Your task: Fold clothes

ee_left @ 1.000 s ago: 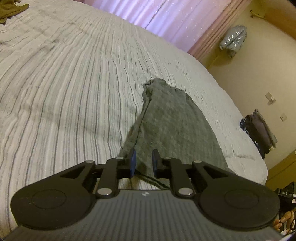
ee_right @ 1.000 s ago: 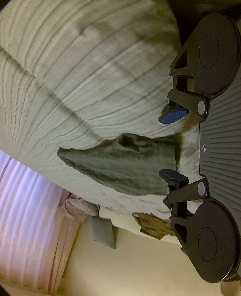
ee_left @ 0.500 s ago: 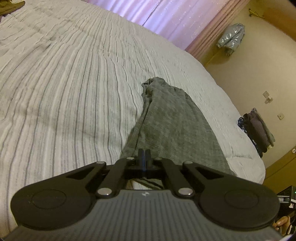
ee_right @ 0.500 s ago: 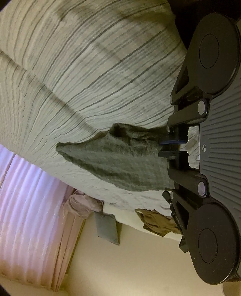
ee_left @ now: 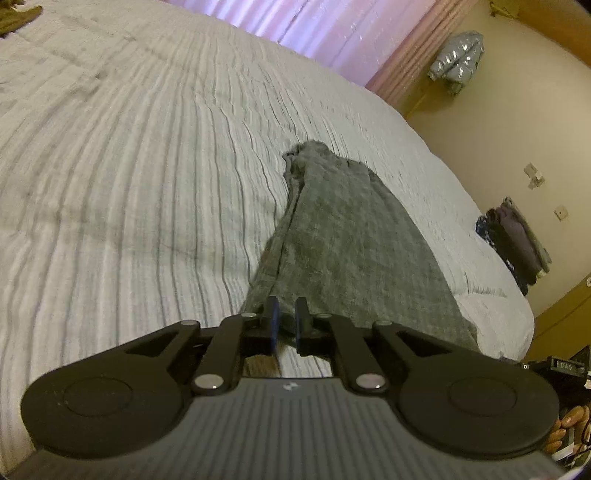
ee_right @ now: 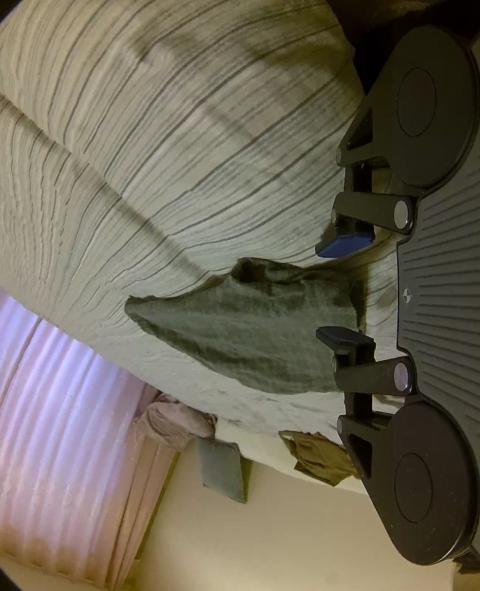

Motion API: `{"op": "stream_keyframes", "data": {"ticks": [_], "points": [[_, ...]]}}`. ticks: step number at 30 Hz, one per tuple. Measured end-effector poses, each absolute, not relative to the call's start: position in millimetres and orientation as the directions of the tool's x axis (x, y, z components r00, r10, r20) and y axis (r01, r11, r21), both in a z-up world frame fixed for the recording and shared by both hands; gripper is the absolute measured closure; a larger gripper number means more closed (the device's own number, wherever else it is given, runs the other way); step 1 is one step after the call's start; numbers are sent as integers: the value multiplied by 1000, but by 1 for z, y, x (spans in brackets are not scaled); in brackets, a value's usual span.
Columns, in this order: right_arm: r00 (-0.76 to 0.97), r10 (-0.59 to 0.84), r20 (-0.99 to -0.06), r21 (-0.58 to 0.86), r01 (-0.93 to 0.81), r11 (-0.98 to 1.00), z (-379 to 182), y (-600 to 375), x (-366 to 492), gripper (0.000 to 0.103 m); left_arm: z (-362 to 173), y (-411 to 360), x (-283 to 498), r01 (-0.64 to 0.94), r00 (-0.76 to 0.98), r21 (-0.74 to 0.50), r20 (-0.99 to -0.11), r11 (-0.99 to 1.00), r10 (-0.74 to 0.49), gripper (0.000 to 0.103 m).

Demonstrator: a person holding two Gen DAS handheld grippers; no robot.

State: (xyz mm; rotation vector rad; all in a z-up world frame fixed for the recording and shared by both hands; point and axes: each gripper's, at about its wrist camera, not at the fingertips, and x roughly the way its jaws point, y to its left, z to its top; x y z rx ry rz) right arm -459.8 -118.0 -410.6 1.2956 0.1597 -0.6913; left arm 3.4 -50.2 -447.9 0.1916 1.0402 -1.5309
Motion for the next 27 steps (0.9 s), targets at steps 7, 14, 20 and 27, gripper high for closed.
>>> {"op": "stream_keyframes", "data": {"ticks": [7, 14, 20, 27], "points": [[810, -369, -455, 832, 535, 146, -409, -114, -456, 101, -445, -41, 9, 887, -240, -446, -666, 119, -706, 103], [774, -363, -518, 795, 593, 129, -414, -113, -453, 101, -440, -27, 16, 926, -145, -344, -708, 158, -691, 103], [740, -394, -544, 761, 634, 140, -402, -106, -456, 52, -437, -16, 18, 913, -141, -366, -698, 181, -702, 103], [754, -394, -526, 793, 602, 94, -414, -107, -457, 52, -435, -25, 27, 860, -177, -467, -651, 206, -738, 82]]}}
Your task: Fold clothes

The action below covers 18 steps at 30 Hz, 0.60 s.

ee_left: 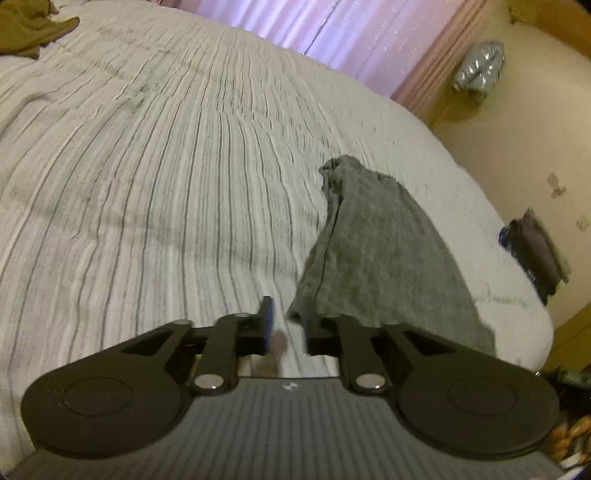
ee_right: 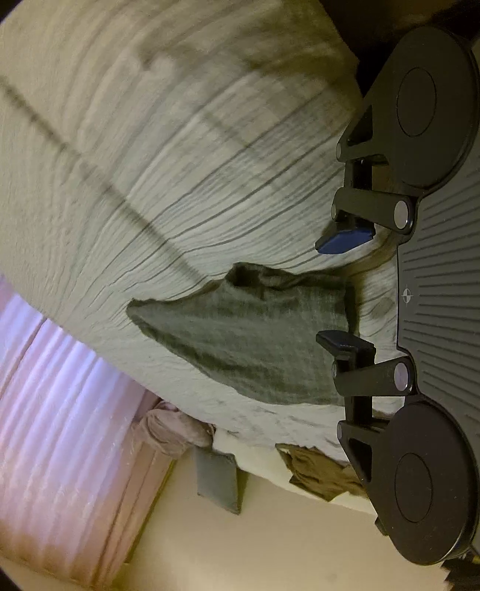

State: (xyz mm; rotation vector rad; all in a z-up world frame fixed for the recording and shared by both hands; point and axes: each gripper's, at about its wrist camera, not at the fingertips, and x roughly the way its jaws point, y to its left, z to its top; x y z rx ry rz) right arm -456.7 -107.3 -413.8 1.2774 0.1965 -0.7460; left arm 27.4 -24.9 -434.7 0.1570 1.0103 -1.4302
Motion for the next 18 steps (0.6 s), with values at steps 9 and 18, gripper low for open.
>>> {"op": "stream_keyframes", "data": {"ticks": [9, 18], "points": [[764, -384, -519, 810, 583, 66, -424, -118, -451, 53, -440, -32, 25, 840, -226, -508, -645, 189, -730, 82], [792, -368, -488, 843, 536, 35, -432, -123, -447, 53, -442, -32, 37, 799, -242, -567, -609, 202, -755, 68]]}}
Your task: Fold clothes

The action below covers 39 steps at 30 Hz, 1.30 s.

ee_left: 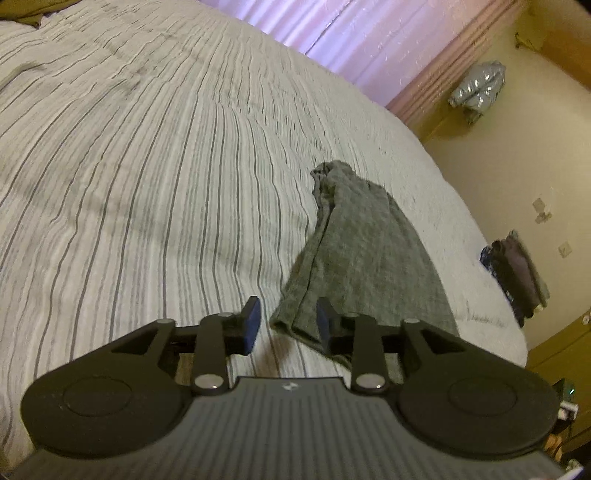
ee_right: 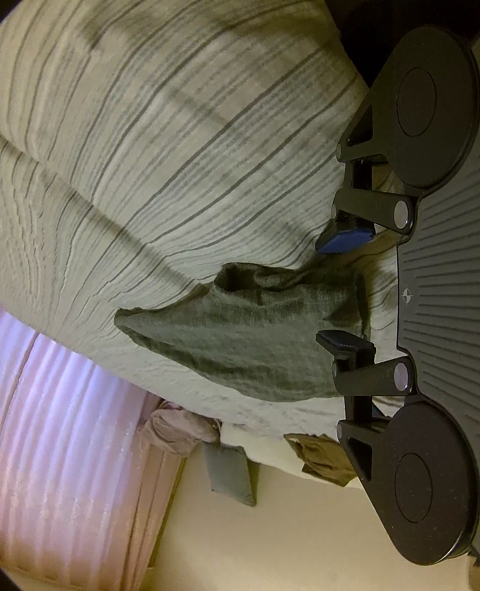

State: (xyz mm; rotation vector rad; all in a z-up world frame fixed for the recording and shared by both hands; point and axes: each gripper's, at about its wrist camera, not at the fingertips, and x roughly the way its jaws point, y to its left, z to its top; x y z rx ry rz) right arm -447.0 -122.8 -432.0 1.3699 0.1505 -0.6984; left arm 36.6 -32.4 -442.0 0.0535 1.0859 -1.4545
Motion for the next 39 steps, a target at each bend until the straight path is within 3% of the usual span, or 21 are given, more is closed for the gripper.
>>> {"op": "stream_keyframes", "data": {"ticks": [6, 8, 9, 10, 11, 14, 19, 22, 24, 28, 29, 31, 32, 39], "points": [[820, -357, -448, 881, 473, -18, -445, -127, -446, 53, -458, -59, 37, 781, -292, -595, -617, 190, -731, 62], [834, -345, -430, 893, 450, -24, -450, -130, -440, 53, -462, -66, 31, 780, -317, -600, -621, 174, -717, 66], [839, -338, -426, 895, 446, -19, -452, -131, -436, 53, -464, -69, 28, 781, -329, -603, -622, 166, -710, 77], [840, -326, -434, 889, 457, -7, -451, -134, -433, 74, -466, -72, 25, 781, -342, -605, -624, 157, -703, 100], [838, -313, -447, 882, 472, 6, -450, -137, -429, 93, -467, -73, 24, 776, -352, -612, -622, 154, -699, 100], [834, -300, -462, 863, 501, 65, -437, -144, -429, 95, -460, -64, 18, 755, -358, -639, -586, 144, -727, 100], [823, -353, -445, 795, 545, 268, -370, -153, -468, 96, -448, -33, -12, 668, -415, -739, -468, 89, -780, 100], [797, -393, -459, 681, 600, 421, -332, -147, -488, 96, -454, -18, -50, 681, -414, -729, -463, 71, -783, 100], [769, -388, -508, 620, 639, 456, -334, -142, -494, 96, -471, -10, -68, 700, -373, -703, -509, 125, -776, 98], [659, -351, -665, 578, 752, 316, -392, -134, -510, 94, -492, 16, -77, 630, -318, -736, -536, 248, -782, 93], [650, -353, -673, 579, 760, 296, -401, -129, -516, 82, -487, 21, -77, 637, -299, -726, -542, 259, -785, 92], [655, -374, -656, 594, 754, 281, -404, -117, -530, 64, -476, 32, -78, 666, -255, -693, -560, 277, -788, 87], [658, -390, -644, 600, 751, 276, -403, -112, -536, 62, -469, 30, -81, 689, -241, -671, -568, 274, -787, 87], [686, -491, -537, 649, 708, 278, -384, -109, -554, 62, -447, 5, -109, 815, -190, -537, -604, 219, -774, 86]]}}
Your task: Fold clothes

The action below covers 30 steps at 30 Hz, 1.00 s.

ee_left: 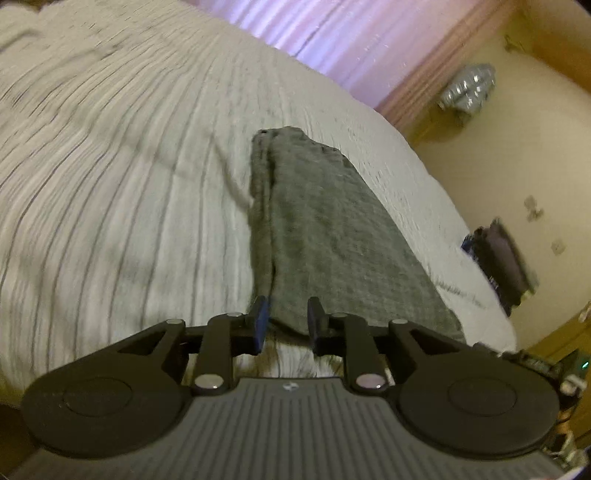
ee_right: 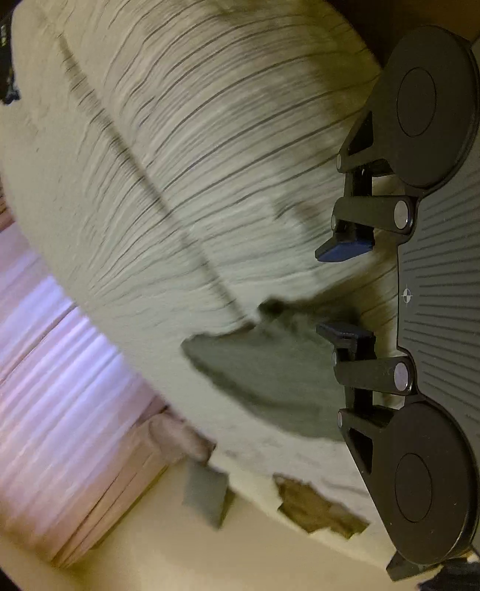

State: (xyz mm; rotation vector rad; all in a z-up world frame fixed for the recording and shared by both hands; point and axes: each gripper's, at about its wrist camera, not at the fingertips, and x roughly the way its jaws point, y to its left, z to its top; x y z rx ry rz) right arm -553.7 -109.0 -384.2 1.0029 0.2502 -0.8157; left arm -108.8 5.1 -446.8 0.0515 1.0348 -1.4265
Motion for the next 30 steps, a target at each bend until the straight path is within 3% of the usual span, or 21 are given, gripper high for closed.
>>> {"op": "stream_keyframes", "data": {"ticks": [5, 6, 9, 10, 11, 14, 17, 23, 27, 30], "points": [[688, -487, -538, 650, 707, 280, -390, -109, -543, 62, -454, -4, -115, 840, -182, -496, -642, 221, -745, 87], [695, -483, -533, 659, 699, 277, -392, -109, -541, 62, -456, -6, -115, 840, -185, -496, -644, 221, -742, 98], [701, -479, -529, 663, 694, 282, -396, -113, -537, 62, -458, -4, -107, 809, -210, -544, -618, 220, -757, 103], [705, -477, -525, 665, 689, 287, -396, -114, -535, 71, -457, -2, -105, 805, -215, -554, -609, 215, -763, 103], [709, -476, -520, 667, 685, 292, -396, -114, -532, 92, -456, -2, -104, 804, -217, -556, -603, 210, -767, 103], [724, -467, -508, 667, 674, 319, -394, -113, -526, 101, -450, 1, -103, 811, -226, -556, -586, 183, -779, 103], [732, -470, -493, 657, 667, 351, -388, -108, -524, 102, -447, 3, -101, 822, -218, -543, -581, 173, -784, 103], [661, -469, -587, 601, 743, 294, -405, -109, -525, 102, -466, 1, -107, 847, -184, -489, -641, 211, -745, 103], [648, -433, -627, 572, 760, 309, -405, -108, -524, 101, -458, 6, -108, 854, -164, -474, -636, 214, -754, 103], [614, -487, -621, 535, 786, 310, -388, -107, -529, 101, -441, 5, -111, 891, -139, -409, -656, 195, -742, 103]]}}
